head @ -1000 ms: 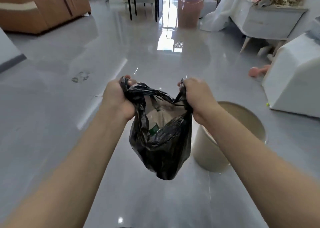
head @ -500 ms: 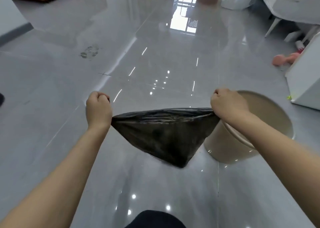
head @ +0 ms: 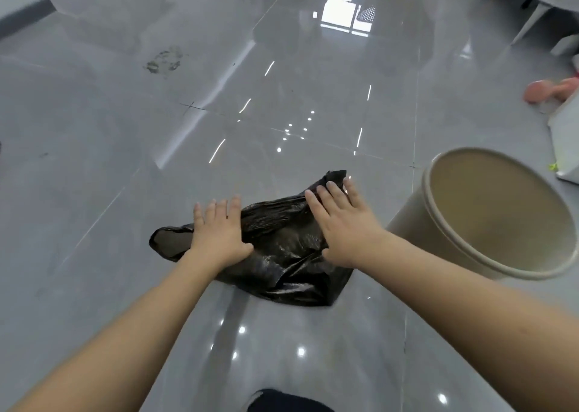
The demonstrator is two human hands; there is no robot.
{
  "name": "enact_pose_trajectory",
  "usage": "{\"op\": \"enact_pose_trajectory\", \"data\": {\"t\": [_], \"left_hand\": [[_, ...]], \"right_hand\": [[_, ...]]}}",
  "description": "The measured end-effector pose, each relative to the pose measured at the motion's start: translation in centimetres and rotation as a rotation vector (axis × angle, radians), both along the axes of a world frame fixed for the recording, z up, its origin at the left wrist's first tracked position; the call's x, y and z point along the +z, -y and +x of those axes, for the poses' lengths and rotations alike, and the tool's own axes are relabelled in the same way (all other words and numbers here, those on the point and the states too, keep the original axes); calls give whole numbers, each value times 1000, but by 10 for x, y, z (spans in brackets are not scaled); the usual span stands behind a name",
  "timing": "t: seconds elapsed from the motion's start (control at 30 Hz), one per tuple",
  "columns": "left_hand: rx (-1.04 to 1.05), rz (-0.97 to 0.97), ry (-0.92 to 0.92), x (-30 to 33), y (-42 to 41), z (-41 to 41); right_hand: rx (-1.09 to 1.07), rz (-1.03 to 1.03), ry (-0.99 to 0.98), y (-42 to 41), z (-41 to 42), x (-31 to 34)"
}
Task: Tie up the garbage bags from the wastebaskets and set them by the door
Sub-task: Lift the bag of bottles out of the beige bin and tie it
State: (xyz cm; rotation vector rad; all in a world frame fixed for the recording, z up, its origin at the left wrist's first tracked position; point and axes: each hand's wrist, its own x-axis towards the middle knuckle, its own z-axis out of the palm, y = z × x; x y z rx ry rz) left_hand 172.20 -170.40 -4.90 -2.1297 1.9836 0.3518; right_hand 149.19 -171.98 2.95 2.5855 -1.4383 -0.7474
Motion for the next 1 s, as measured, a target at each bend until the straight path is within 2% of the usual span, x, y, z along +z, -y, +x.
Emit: {"op": "enact_pose_trajectory", "data": {"t": [0.07, 0.17, 0.3, 0.43, 0.57, 0.63, 0.7, 0.8, 0.9, 1.0], "left_hand": [[37, 94, -24, -16, 8, 10], [-20, 143, 0, -26, 13, 14], [-3, -24, -181, -29, 11, 11], [-34, -125, -245, -28, 15, 10], [-76, -125, -169, -24, 17, 13], [-42, 55, -104, -14, 20, 10], [27, 350, -99, 0, 24, 6], [-12, 682, 31, 13, 25, 6], [2, 776, 186, 11, 23, 12], [16, 849, 265, -2, 12, 13]], "right_hand": [[0, -76, -39, 9, 9, -13], [146, -196, -160, 19, 29, -21], [305, -229, -307, 33, 62, -27], [256, -94, -381, 58, 92, -38], [69, 103, -249, 73, 96, -33], [35, 136, -249, 77, 93, -32], [-5, 197, -303, 77, 87, -27], [-142, 344, -363, 69, 72, -20], [-228, 472, -385, 59, 60, -8], [-369, 603, -438, 53, 58, 1]]}}
